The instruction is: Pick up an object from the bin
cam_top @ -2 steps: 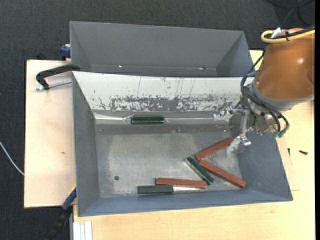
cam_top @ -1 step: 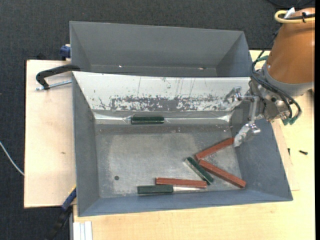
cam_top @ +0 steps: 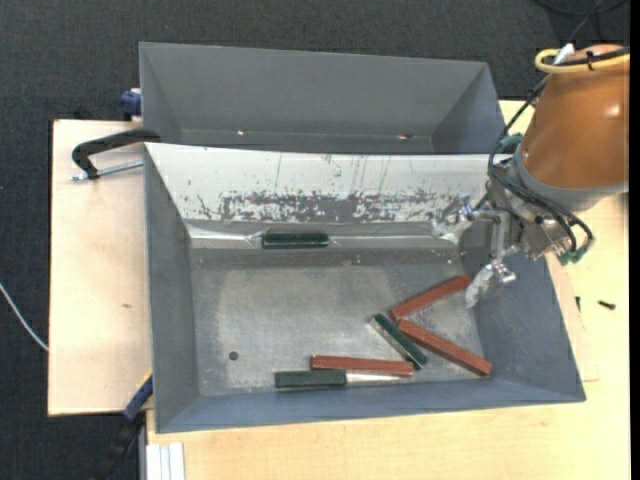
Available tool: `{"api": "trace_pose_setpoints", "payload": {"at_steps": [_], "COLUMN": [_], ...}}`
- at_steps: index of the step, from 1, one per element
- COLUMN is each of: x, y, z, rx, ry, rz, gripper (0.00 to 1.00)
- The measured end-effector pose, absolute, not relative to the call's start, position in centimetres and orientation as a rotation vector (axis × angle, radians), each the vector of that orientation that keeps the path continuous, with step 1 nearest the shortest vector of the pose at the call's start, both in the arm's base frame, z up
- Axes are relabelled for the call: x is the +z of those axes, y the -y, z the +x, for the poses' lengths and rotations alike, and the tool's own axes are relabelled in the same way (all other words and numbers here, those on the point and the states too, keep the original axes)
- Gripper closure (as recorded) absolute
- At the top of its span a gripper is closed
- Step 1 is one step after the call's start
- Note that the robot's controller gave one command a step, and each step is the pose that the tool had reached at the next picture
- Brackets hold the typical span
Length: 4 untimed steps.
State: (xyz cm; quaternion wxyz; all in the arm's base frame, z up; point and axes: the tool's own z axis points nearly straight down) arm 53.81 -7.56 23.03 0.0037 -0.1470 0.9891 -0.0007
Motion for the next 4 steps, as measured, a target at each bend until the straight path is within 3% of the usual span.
{"api": "trace_pose_setpoints", "payload": {"at_steps": [1,2,3,4], "x": [16.3,7.6,7.6,26.8], "y": [8.8,9.5,9.5,9.7], "z": [53.2,54.5,54.5,56.5], "rx": [-0.001,-0.007,-0.007,-0.002], "ry": [-3.096,-3.073,-3.073,-2.98], "rz": [-0.495,-0.617,-0.617,-0.977], "gripper": [0.0,1.0,1.0,1.0]}}
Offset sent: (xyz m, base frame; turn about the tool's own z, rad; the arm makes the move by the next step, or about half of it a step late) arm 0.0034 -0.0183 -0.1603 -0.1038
